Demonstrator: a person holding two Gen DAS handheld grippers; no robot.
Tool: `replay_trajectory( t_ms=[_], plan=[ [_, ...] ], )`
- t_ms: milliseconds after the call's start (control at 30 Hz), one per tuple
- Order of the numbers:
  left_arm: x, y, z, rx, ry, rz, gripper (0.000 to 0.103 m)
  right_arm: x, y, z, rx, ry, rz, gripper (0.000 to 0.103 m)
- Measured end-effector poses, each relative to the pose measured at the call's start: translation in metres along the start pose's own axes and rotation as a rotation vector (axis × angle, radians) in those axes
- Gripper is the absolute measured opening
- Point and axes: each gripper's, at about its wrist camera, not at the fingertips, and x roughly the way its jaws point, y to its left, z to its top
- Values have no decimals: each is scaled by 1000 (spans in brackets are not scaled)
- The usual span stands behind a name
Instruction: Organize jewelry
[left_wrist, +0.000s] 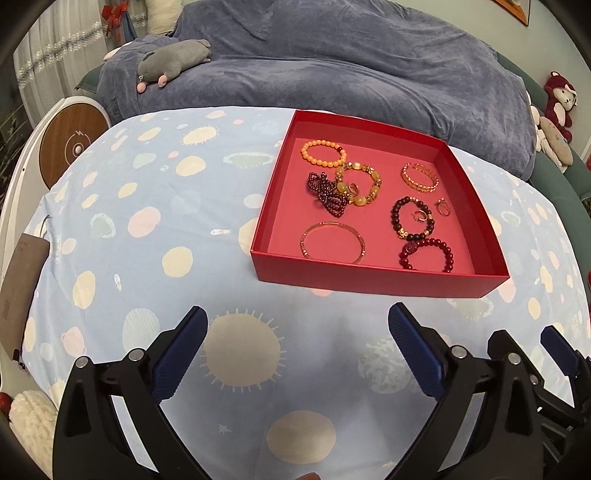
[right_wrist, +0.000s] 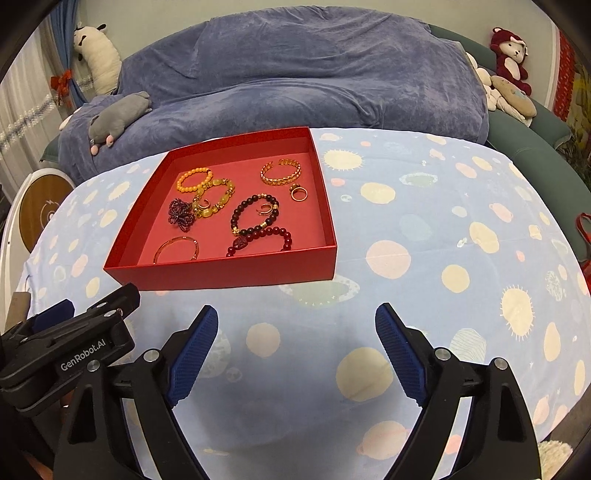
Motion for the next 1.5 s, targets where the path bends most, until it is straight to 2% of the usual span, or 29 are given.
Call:
replay_trajectory(
  t_ms=[367, 433, 733, 1500],
  plan=[
    [-3, 4, -11, 3, -11, 35, 94, -6, 0, -9, 3, -30, 13, 87],
    [-4, 5, -11, -1, -16, 49, 94, -8, 0, -10, 4, -37, -1, 96],
    [-3, 7, -14, 16, -12, 57, 94, -9, 5, -13, -26, -28, -30, 96],
    [2, 11, -18, 7, 9, 52, 96, -4, 0, -16, -1, -8, -33, 96]
  ],
)
